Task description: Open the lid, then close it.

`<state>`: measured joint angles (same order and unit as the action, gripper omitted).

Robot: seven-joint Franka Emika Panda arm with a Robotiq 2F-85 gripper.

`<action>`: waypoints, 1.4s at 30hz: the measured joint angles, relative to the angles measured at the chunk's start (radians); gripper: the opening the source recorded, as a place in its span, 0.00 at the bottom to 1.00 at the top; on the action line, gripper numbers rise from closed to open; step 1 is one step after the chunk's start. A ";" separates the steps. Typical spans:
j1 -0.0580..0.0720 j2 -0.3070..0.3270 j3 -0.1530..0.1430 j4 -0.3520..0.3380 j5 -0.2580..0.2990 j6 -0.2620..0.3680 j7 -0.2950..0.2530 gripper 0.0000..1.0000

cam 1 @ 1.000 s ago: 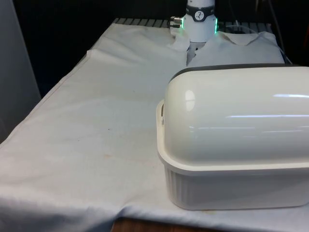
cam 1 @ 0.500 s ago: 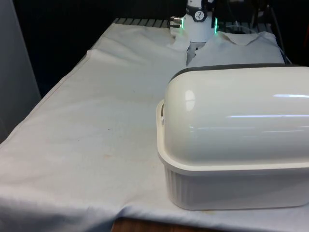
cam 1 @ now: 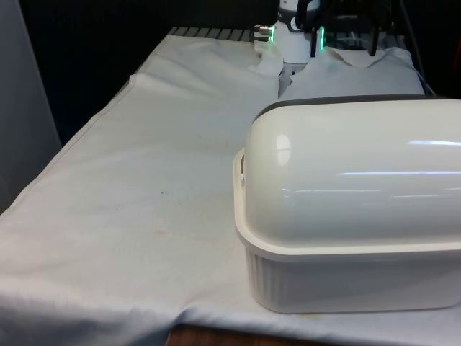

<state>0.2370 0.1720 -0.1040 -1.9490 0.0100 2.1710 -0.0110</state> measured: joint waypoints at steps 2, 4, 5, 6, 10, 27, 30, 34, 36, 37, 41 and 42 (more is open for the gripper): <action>0.000 -0.002 0.000 -0.015 0.000 0.023 -0.007 1.00; 0.000 -0.002 0.000 -0.022 0.000 0.033 -0.011 1.00; -0.001 -0.001 0.000 -0.029 0.000 0.043 -0.014 1.00; -0.001 -0.001 0.000 -0.045 0.000 0.065 -0.018 1.00; -0.001 0.003 0.000 -0.064 0.000 0.101 -0.025 1.00; -0.001 0.057 0.000 -0.109 0.000 0.281 -0.054 1.00; -0.001 0.062 0.000 -0.113 0.000 0.301 -0.058 1.00; -0.002 0.074 -0.003 -0.121 0.000 0.347 -0.069 1.00; -0.002 0.079 -0.005 -0.122 0.000 0.362 -0.072 1.00; -0.002 0.079 -0.005 -0.122 0.000 0.362 -0.072 1.00; -0.002 0.085 -0.007 -0.125 0.000 0.386 -0.076 1.00; -0.002 0.089 -0.009 -0.128 0.000 0.402 -0.077 1.00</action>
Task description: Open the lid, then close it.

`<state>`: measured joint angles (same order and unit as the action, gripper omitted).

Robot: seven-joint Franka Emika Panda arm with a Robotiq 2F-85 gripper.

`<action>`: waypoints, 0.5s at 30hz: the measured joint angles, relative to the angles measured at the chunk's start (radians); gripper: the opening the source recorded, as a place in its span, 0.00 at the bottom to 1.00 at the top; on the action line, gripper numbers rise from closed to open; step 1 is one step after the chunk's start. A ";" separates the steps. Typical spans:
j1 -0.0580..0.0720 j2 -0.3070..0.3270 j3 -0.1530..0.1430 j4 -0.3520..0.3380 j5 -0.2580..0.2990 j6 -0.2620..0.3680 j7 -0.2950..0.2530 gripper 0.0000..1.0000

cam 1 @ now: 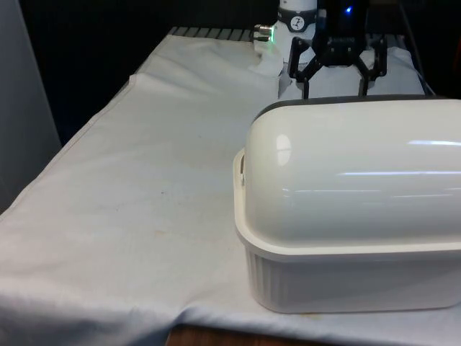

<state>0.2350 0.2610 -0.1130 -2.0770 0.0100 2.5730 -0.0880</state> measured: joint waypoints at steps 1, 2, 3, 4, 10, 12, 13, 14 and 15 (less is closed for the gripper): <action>0.000 0.002 0.000 -0.002 0.000 0.009 0.000 1.00; 0.000 0.004 0.000 -0.004 0.000 0.018 0.000 1.00; 0.000 0.005 0.000 -0.007 0.000 0.026 0.000 1.00; 0.000 0.007 0.000 -0.010 0.000 0.034 0.000 1.00; 0.000 0.027 -0.002 -0.022 0.000 0.086 0.000 1.00; -0.001 0.033 -0.002 -0.022 0.000 0.099 0.000 1.00; -0.001 0.035 -0.003 -0.022 0.000 0.104 0.000 1.00; -0.001 0.037 -0.003 -0.022 0.000 0.108 0.000 1.00; -0.001 0.038 -0.003 -0.023 0.000 0.113 0.000 1.00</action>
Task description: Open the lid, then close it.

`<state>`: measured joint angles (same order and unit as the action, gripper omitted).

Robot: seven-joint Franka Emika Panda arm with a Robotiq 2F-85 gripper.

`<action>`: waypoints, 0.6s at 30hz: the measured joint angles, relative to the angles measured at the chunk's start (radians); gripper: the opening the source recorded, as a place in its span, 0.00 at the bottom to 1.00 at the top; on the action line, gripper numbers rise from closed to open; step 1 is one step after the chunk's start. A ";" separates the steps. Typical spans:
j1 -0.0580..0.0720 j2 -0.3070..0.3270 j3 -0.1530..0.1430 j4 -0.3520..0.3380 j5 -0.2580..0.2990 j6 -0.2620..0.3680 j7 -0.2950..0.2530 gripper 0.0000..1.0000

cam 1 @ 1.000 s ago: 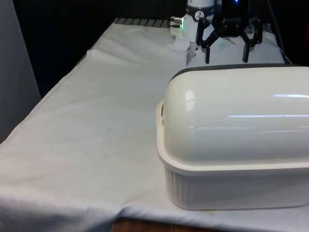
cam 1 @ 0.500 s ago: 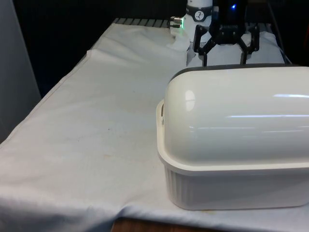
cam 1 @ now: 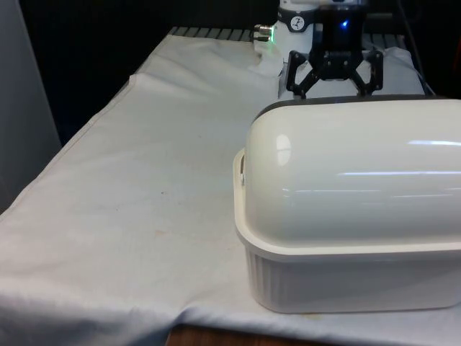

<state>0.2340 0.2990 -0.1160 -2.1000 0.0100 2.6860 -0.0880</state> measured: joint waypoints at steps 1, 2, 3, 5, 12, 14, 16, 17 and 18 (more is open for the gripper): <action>-0.001 0.002 0.000 -0.001 0.000 0.007 0.000 1.00; -0.001 0.002 0.000 -0.001 0.000 0.007 0.000 1.00; -0.001 0.004 0.000 -0.004 0.000 0.020 0.000 1.00; -0.001 0.006 -0.001 -0.007 0.000 0.032 0.000 1.00; -0.003 0.019 -0.001 -0.013 0.000 0.075 0.000 1.00; -0.003 0.021 -0.001 -0.015 0.000 0.086 0.000 0.91; -0.003 0.023 -0.001 -0.016 0.000 0.093 0.000 0.78; -0.003 0.023 -0.001 -0.017 0.000 0.096 0.000 0.72; -0.003 0.023 -0.001 -0.018 0.000 0.099 0.000 0.67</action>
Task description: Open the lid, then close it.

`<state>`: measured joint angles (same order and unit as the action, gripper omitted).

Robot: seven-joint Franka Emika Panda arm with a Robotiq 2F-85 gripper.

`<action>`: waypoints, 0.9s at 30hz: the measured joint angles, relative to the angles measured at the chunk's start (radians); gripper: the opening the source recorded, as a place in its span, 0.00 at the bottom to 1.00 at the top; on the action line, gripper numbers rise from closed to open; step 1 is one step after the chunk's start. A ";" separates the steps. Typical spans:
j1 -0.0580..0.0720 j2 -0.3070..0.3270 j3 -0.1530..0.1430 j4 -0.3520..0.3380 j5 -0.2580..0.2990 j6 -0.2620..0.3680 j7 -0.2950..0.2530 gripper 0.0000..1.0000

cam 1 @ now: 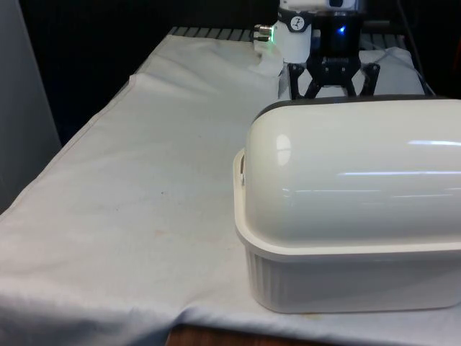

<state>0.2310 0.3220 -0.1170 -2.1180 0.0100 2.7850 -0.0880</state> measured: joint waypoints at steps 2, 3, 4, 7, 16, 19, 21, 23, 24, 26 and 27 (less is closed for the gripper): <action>0.000 0.000 0.000 -0.001 0.000 0.003 0.000 0.62; -0.001 0.000 0.000 -0.002 0.000 0.004 0.000 0.57; -0.001 0.000 0.000 -0.003 0.000 0.005 0.000 0.52; -0.001 0.000 0.000 -0.003 0.000 0.006 0.000 0.33; 0.001 0.002 0.006 0.001 0.000 0.008 0.009 0.00; 0.005 0.004 0.011 0.006 0.000 0.007 0.023 0.00; 0.006 0.004 0.014 0.006 0.000 0.007 0.031 0.00; 0.007 0.004 0.016 0.006 0.000 0.007 0.039 0.00; 0.008 0.004 0.017 0.006 0.000 0.007 0.043 0.00; 0.009 0.004 0.019 0.006 0.000 0.007 0.050 0.00; 0.010 0.004 0.019 0.006 0.000 0.007 0.053 0.00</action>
<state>0.2410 0.3260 -0.0980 -2.1120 0.0100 2.7920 -0.0350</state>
